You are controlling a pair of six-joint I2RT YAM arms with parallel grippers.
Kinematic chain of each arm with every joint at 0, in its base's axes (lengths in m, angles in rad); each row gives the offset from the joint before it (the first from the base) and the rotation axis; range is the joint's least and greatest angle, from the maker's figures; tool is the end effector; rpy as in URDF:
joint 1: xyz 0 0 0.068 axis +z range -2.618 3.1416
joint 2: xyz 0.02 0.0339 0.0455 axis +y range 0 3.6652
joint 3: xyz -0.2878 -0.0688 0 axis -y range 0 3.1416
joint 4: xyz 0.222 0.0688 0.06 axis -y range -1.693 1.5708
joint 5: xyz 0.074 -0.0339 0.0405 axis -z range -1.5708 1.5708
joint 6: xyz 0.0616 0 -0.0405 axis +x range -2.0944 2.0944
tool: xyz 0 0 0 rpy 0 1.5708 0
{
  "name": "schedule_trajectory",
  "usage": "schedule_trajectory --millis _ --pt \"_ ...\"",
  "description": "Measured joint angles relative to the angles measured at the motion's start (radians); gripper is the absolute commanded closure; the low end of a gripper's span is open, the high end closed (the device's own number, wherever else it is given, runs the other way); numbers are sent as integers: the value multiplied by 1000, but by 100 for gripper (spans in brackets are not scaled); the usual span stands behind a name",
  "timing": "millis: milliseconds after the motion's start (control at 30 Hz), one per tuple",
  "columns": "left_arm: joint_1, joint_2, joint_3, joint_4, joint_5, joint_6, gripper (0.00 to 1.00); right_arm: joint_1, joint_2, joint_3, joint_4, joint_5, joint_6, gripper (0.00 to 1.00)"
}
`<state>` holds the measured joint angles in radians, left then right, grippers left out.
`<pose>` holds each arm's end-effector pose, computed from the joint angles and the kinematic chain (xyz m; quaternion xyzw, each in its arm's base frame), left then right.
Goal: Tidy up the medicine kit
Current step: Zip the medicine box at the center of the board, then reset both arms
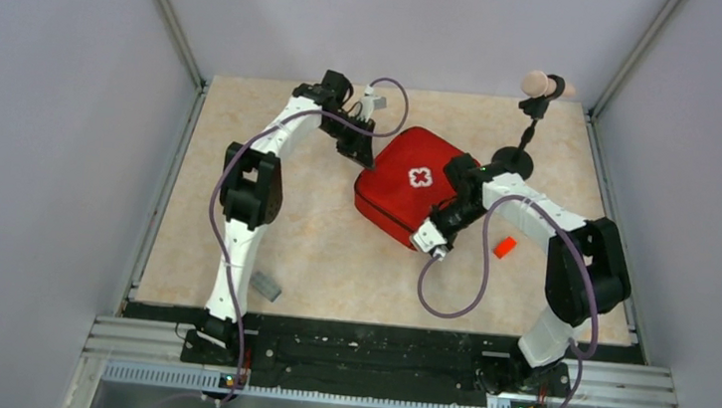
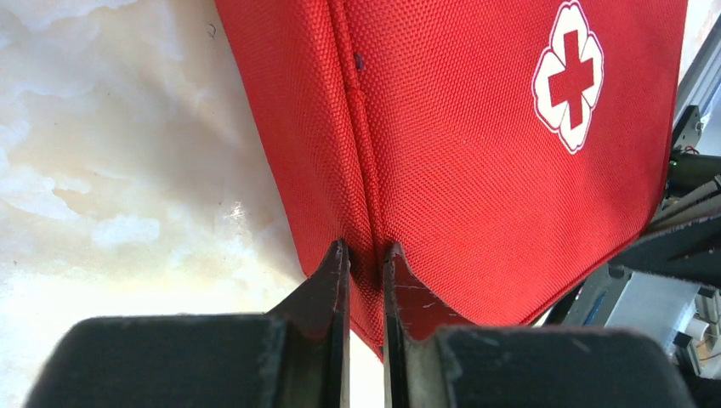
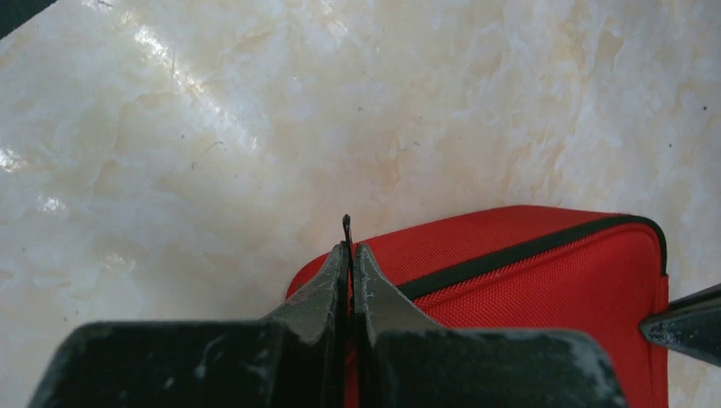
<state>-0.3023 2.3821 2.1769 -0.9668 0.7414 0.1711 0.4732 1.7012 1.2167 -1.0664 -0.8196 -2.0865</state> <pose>0.4694 -0.1900 0.2151 0.2840 0.8713 -0.3664 0.1609 0.2324 0.1696 0.2325 -0.8797 0.2593 0.2691 0.2940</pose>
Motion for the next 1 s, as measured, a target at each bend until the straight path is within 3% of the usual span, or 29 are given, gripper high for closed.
schedule_trajectory --millis 167,233,300,367,433,467,500,567,700,833,1000 --pt "3 0 0 -7 7 0 100 -46 -18 -13 -2 32 -10 98" --pt "3 0 0 -7 12 -1 97 -66 -19 -12 -6 42 -10 61" --pt "8 0 0 -6 20 -1 73 -85 -19 -9 -53 64 -10 32" --pt "19 -3 -5 11 24 0 56 -102 -19 -7 -126 97 0 4" --pt "41 -37 -70 87 24 8 41 -120 -19 16 -174 99 20 1" --pt "54 -68 -124 136 19 5 14 -125 -19 40 -189 88 57 1" --pt "71 -109 -189 188 4 -3 2 -126 -19 74 -194 75 119 1" --pt "105 -207 -316 289 -45 -43 1 -128 -19 156 -148 28 307 1" --pt "155 -375 -411 414 -139 -104 1 -130 -43 254 169 21 908 1" --pt "174 -537 -420 497 -219 -156 1 -131 -116 254 417 154 1460 1" --pt "173 -700 -456 539 -293 -198 1 -134 -272 203 602 409 1854 1"
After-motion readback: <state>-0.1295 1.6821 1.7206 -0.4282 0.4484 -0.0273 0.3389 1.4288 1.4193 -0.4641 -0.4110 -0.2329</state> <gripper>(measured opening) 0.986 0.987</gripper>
